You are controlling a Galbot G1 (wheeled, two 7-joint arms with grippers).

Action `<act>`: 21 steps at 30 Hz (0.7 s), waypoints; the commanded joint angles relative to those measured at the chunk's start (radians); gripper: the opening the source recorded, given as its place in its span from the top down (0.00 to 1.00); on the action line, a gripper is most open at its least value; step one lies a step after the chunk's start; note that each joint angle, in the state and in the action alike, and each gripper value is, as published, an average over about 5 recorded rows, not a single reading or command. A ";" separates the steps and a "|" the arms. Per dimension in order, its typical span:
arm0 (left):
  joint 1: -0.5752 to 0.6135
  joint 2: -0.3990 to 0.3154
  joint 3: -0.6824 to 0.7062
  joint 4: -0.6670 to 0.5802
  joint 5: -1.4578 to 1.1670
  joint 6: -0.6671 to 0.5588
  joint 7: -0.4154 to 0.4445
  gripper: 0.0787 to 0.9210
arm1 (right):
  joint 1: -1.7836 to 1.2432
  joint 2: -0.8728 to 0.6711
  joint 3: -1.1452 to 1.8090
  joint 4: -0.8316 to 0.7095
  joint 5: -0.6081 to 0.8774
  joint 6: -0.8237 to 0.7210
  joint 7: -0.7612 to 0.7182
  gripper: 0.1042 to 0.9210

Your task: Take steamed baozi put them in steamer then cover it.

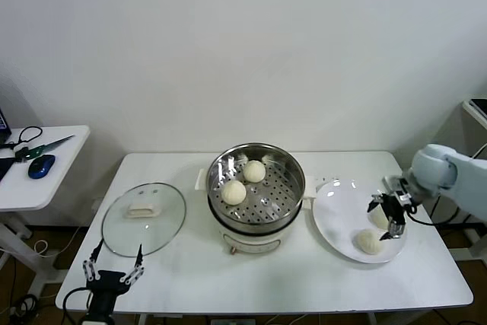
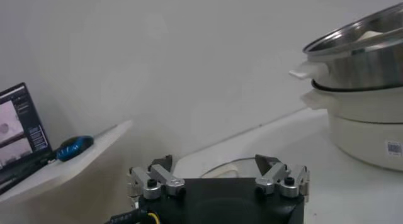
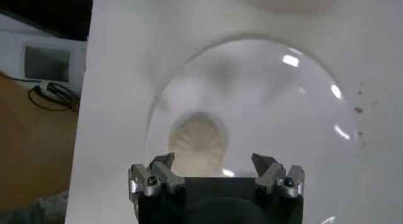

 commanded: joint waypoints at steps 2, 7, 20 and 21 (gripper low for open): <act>0.000 -0.003 -0.001 0.009 0.013 0.001 0.000 0.12 | -0.168 0.082 0.113 -0.102 -0.071 0.014 -0.002 0.12; 0.002 -0.003 -0.006 0.012 0.018 -0.001 -0.001 0.12 | -0.164 0.116 0.102 -0.120 -0.065 0.014 -0.006 0.12; 0.001 -0.002 -0.003 0.024 0.028 -0.004 -0.003 0.12 | -0.118 0.117 0.042 -0.133 -0.025 0.013 -0.025 0.12; 0.001 -0.002 -0.002 0.025 0.029 -0.004 -0.003 0.12 | -0.114 0.116 0.037 -0.133 -0.024 0.013 -0.026 0.13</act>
